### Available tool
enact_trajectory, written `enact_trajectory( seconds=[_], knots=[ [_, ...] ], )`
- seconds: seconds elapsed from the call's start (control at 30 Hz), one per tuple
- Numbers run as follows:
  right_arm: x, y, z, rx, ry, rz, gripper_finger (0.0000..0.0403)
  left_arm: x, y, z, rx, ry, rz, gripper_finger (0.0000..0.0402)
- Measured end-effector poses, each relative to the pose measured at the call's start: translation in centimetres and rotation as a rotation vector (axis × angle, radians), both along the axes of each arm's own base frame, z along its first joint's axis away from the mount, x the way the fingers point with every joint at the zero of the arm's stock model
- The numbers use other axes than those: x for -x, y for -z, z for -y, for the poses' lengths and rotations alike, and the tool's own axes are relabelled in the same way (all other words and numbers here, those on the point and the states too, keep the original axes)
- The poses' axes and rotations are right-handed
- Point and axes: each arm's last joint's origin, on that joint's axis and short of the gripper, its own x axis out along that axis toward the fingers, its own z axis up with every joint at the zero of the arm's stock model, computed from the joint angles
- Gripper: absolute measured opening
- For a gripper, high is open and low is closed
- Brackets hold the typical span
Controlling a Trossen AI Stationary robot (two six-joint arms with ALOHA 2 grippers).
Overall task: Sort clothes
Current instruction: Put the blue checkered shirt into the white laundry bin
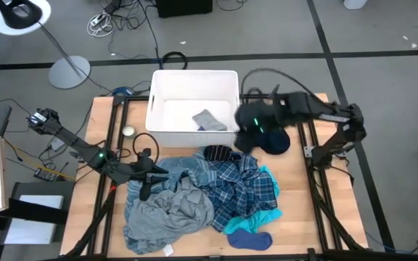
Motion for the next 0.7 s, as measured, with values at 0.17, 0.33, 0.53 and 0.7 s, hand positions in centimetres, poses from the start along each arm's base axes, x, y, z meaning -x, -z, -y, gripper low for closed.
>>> enact_trajectory(
  seconds=[0.17, 0.33, 0.53, 0.7],
  knots=[
    [1.7, 0.2, -6.0, -0.065, -0.036, -0.027, 0.0138, 0.0, 0.0, 0.0, 0.000, 0.000, 0.000, 0.0121],
    [2.9, 1.3, -11.8, -0.055, -0.053, -0.038, 0.0137, 0.0, 0.0, 0.0, -0.001, 0.000, 0.001, 0.0121],
    [3.0, 3.7, -16.7, -0.034, -0.069, -0.077, 0.0137, 0.0, 0.0, 0.0, 0.000, 0.000, 0.003, 0.0121],
    [1.8, 6.5, -18.9, -0.034, -0.090, -0.198, 0.0137, 0.0, -0.1, 0.0, 0.006, -0.001, 0.009, 0.0121]
  ],
)
